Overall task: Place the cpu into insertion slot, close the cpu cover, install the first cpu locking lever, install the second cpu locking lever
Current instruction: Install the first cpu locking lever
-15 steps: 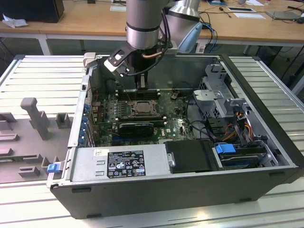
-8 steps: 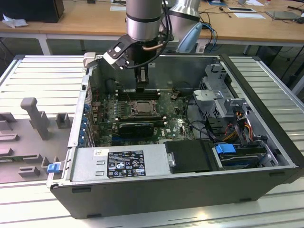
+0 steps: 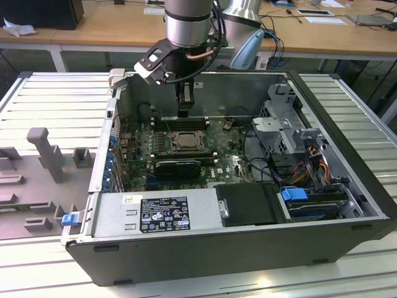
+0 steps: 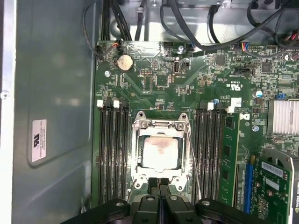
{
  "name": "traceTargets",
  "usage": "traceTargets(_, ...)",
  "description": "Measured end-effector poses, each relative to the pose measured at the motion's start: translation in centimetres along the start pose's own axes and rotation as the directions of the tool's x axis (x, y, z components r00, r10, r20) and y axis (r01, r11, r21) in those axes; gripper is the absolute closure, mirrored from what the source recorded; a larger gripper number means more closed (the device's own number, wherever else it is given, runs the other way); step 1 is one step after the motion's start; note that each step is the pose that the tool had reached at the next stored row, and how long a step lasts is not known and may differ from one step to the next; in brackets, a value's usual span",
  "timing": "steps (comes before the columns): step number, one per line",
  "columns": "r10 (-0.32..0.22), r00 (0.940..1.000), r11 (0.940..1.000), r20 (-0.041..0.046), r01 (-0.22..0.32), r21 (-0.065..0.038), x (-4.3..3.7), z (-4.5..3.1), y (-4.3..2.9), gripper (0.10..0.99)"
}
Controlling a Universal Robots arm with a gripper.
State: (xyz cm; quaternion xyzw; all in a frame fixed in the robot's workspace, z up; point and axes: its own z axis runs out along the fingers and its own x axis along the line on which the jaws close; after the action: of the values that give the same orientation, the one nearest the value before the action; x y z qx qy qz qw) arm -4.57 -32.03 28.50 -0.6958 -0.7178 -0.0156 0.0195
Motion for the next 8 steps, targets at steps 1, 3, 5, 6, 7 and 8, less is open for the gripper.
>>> traceTargets(1,0.000,1.0000,1.0000,0.0000,0.000,0.000,0.01,-0.12,0.00,0.980)
traceTargets(3,0.000,1.0000,1.0000,0.0000,0.000,0.000,0.03,-0.58,0.00,0.980)
traceTargets(5,0.000,1.0000,1.0000,-0.0001,0.000,0.000,0.04,-0.86,0.00,0.980)
traceTargets(6,0.000,1.0000,1.0000,0.0000,0.000,0.000,0.05,-1.07,-0.01,0.980)
traceTargets(7,0.000,1.0000,1.0000,0.0000,0.000,0.000,0.07,-1.48,-0.01,0.980)
traceTargets(8,0.000,1.0000,1.0000,0.0001,0.000,0.000,0.08,-1.67,-0.01,0.980)
